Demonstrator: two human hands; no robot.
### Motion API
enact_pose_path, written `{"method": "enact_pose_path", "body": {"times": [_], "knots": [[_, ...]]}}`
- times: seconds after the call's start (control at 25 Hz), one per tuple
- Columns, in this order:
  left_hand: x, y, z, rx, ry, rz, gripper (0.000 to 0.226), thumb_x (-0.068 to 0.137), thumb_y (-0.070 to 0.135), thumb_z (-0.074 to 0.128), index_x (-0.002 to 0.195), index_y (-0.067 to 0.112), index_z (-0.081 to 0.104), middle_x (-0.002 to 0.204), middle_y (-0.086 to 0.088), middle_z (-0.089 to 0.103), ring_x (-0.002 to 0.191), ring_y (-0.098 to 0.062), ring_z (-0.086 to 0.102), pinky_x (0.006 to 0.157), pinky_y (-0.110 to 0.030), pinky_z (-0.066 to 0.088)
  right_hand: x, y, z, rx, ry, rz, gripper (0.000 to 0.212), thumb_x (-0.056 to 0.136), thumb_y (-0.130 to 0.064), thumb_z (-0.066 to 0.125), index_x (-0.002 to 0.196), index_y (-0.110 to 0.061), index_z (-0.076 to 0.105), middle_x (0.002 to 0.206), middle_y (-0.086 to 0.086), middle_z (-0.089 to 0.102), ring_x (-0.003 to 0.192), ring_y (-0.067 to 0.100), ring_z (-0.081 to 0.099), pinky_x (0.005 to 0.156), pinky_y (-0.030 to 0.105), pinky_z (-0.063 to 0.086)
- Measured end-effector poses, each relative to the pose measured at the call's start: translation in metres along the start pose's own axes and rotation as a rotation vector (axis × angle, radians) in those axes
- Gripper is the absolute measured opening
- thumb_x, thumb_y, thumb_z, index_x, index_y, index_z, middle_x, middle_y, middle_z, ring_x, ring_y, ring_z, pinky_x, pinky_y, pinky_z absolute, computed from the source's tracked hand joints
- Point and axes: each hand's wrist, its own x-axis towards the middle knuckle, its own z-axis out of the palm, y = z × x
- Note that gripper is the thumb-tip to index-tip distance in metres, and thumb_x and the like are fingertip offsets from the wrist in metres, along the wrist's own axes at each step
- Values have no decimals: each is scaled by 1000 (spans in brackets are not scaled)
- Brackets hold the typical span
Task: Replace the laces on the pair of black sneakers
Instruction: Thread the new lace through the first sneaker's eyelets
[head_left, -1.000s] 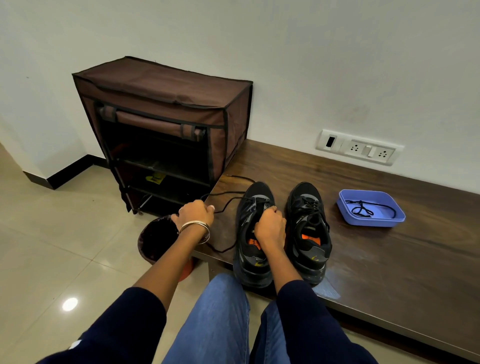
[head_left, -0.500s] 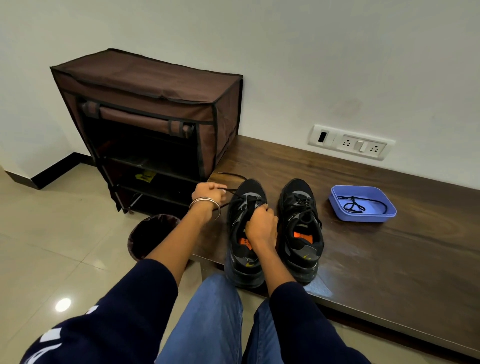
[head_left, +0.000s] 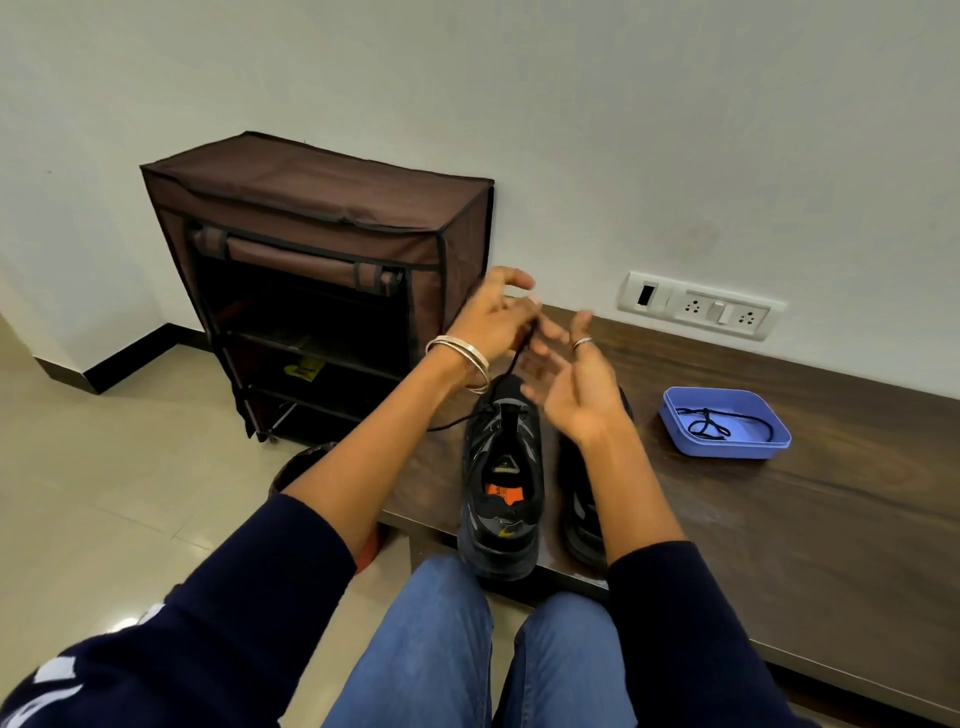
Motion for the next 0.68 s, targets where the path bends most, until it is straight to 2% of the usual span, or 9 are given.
{"method": "enact_pose_path", "body": {"times": [0.08, 0.12, 0.2, 0.24, 0.32, 0.4, 0.48, 0.6, 0.68], "knots": [[-4, 0, 2, 98, -171, 37, 15, 99, 2, 44, 107, 12, 36, 62, -8, 62, 42, -13, 53, 45, -24, 45, -6, -20, 7, 234, -118, -23, 46, 91, -56, 52, 123, -22, 53, 105, 9, 69, 76, 20, 64, 69, 36, 47], [-5, -1, -1, 148, -222, 51, 18, 98, 0, 45, 108, 11, 34, 60, -8, 59, 41, -11, 50, 45, -23, 42, -7, -27, 8, 274, -147, -45, 40, 94, -51, 53, 124, -24, 54, 112, 11, 68, 88, 24, 67, 72, 37, 48], [-8, -4, -15, 282, -244, 41, 23, 97, 2, 47, 112, 12, 32, 61, -7, 59, 44, -11, 49, 49, -24, 41, -11, -37, 5, 274, -173, -117, 30, 98, -39, 51, 123, -26, 57, 120, 7, 67, 108, 24, 65, 84, 40, 49], [-7, -8, -24, 385, -214, 36, 25, 97, 4, 48, 113, 14, 32, 62, -5, 62, 48, -13, 52, 54, -26, 43, -11, -40, 1, 267, -154, -161, 25, 98, -32, 51, 120, -26, 60, 118, 2, 68, 106, 20, 64, 86, 39, 48], [-7, -15, -43, 725, -89, 48, 29, 94, 7, 51, 116, 20, 37, 67, 4, 64, 64, -15, 60, 71, -32, 45, -10, -41, -8, 238, -41, -217, 20, 97, -17, 53, 110, -24, 66, 106, -4, 71, 95, 14, 64, 79, 33, 47], [-8, -22, -63, 1180, 117, 36, 25, 92, 13, 50, 115, 25, 50, 75, 7, 60, 83, -19, 56, 85, -38, 38, -9, -38, -14, 125, 142, -215, 24, 95, -4, 52, 103, -18, 69, 94, -3, 74, 80, 12, 65, 67, 25, 43], [-8, -29, -80, 1429, 283, -9, 20, 96, 17, 48, 110, 21, 62, 89, -3, 61, 92, -26, 52, 85, -40, 39, -6, -31, -24, 68, 275, -198, 24, 93, 3, 53, 100, -13, 69, 90, 2, 74, 71, 12, 65, 58, 21, 39], [-10, -42, -102, 1420, 497, -110, 17, 94, 6, 48, 104, 6, 62, 102, -16, 64, 96, -39, 59, 71, -44, 48, -2, -20, -38, 191, 367, -190, 20, 91, 8, 53, 97, -5, 67, 88, 9, 69, 69, 14, 62, 55, 18, 43], [-10, -51, -114, 1357, 603, -221, 15, 93, 2, 50, 104, 0, 60, 106, -21, 61, 96, -43, 59, 73, -46, 49, 1, -14, -45, 244, 431, -206, 19, 91, 12, 51, 96, 0, 65, 86, 12, 66, 71, 15, 63, 57, 17, 51]]}}
